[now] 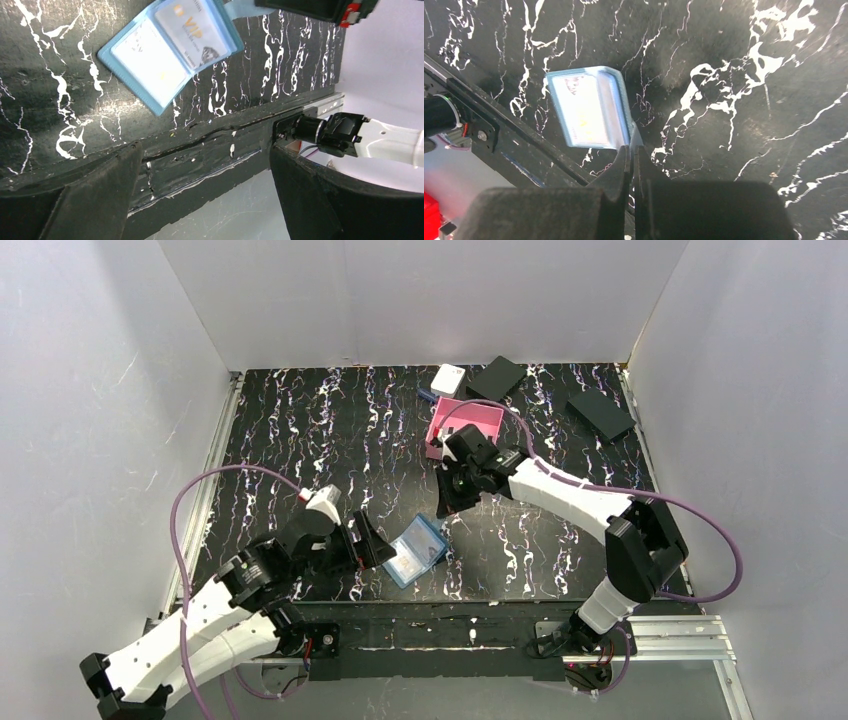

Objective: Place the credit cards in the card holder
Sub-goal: Close the card holder at the center of the board.

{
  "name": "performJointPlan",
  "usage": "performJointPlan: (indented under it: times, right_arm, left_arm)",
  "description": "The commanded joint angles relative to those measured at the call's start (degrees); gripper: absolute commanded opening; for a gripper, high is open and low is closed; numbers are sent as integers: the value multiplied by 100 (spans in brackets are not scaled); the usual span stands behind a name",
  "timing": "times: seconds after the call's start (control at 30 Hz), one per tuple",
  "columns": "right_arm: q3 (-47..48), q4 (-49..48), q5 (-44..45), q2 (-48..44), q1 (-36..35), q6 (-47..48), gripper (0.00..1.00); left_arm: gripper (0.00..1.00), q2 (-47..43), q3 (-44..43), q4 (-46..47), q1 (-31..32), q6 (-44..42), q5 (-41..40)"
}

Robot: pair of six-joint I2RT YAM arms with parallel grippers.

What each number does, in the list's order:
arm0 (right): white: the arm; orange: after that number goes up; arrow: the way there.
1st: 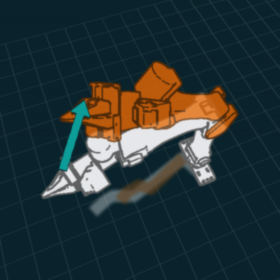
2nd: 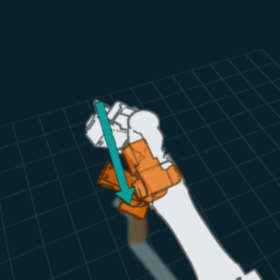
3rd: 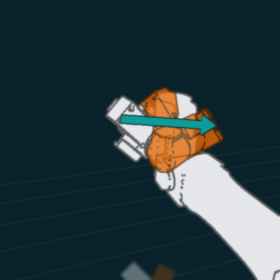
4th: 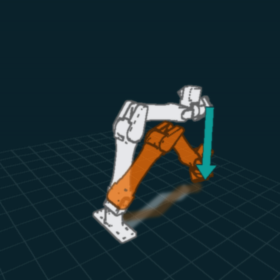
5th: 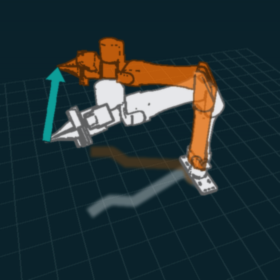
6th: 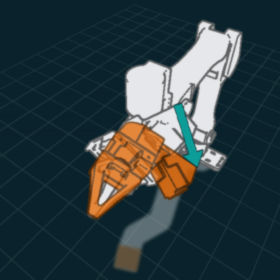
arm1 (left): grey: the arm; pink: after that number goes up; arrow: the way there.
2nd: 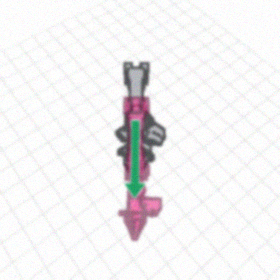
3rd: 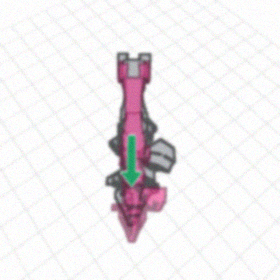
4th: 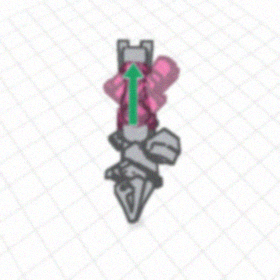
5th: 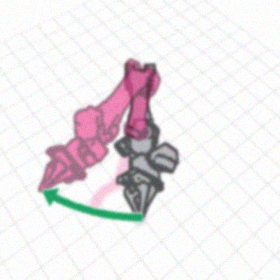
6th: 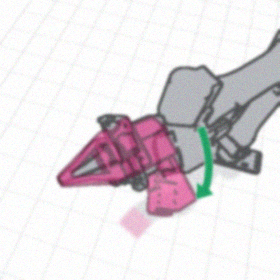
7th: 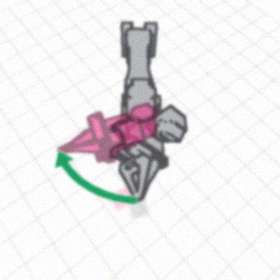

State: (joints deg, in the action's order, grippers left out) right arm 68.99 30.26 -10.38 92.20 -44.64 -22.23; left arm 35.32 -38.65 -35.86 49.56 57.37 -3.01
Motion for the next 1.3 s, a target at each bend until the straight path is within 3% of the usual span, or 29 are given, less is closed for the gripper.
performJointPlan:
  times: [0.0,0.13,0.27,0.5,0.67,0.8,1.0,1.27]
  right_arm:
    - [704,936,412,69,-42,346,1]
    - [876,927,330,104,-205,316,1]
    - [932,744,150,175,-436,196,3]
    - [890,94,-63,515,-942,-352,6]
    - [594,-840,-263,582,-1080,-1036,9]
    - [50,-2034,-571,690,-1114,-1821,10]
    - [-336,-2939,-752,1243,-1143,-2190,10]
    - [-432,-3278,-716,1596,-1205,-2174,19]
  left_arm:
    - [98,-44,718,819,-25,560,163]
    - [79,774,1530,2474,-28,978,960]
    - [60,1745,1480,2866,-60,955,1156]
    - [64,957,1233,1462,-61,586,209]
    - [55,327,1196,619,-67,587,-284]
    - [53,-179,1163,186,-68,628,-482]
    - [53,-637,1031,-140,-66,628,-604]
    - [53,-689,1064,-155,-69,705,-547]
